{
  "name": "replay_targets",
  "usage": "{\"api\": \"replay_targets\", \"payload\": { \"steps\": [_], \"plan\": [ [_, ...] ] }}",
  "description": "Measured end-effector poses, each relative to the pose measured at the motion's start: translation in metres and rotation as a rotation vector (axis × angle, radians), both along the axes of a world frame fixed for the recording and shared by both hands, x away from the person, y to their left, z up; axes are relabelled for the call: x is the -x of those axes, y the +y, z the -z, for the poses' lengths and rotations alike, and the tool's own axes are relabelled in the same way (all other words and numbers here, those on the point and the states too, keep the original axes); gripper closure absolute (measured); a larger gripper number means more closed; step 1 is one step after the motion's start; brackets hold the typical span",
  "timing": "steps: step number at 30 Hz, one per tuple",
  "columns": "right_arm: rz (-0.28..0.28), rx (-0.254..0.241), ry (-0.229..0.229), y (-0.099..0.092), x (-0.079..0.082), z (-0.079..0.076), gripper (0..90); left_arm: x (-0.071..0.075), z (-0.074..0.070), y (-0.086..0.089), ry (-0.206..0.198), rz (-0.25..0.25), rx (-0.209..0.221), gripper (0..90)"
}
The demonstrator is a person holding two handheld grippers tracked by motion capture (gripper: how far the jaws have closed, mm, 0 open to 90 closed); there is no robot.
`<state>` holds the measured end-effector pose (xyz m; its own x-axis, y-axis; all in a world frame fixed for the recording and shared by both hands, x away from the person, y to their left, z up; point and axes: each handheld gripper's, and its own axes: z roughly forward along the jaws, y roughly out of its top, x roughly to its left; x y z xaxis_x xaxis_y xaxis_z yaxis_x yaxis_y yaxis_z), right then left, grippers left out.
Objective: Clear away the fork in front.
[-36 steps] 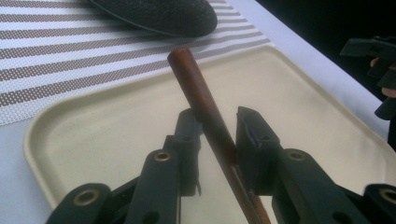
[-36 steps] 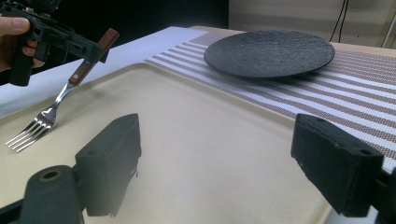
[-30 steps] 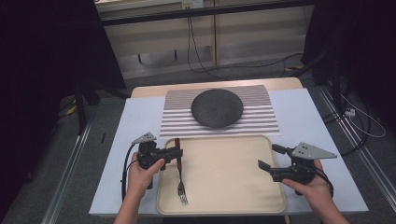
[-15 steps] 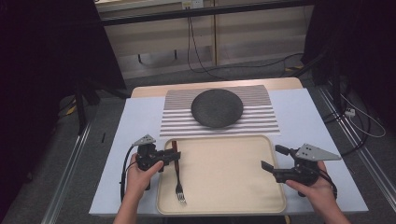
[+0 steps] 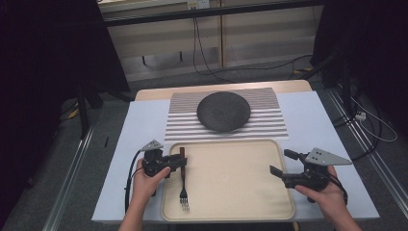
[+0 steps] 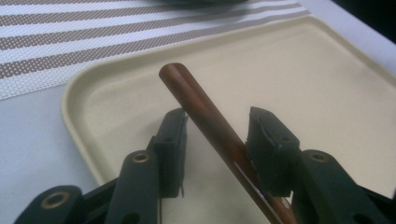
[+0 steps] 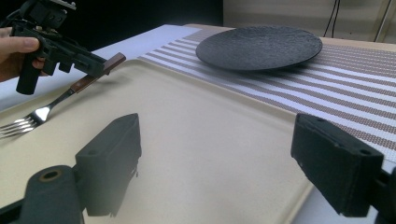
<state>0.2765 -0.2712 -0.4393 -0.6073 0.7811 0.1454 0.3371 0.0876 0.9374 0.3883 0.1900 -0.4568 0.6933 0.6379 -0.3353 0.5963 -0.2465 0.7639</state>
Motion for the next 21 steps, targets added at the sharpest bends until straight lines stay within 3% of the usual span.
{"api": "replay_targets", "payload": {
  "steps": [10, 21],
  "plan": [
    [0.006, 0.019, -0.002, -0.002, 0.001, 0.001, 15.8, 0.005, -0.003, 0.006, -0.023, -0.026, 0.008, 54.0],
    [0.008, 0.041, 0.006, -0.006, 0.008, 0.005, 15.8, 0.022, -0.025, 0.021, -0.112, -0.046, 0.055, 36.7]
  ]
}}
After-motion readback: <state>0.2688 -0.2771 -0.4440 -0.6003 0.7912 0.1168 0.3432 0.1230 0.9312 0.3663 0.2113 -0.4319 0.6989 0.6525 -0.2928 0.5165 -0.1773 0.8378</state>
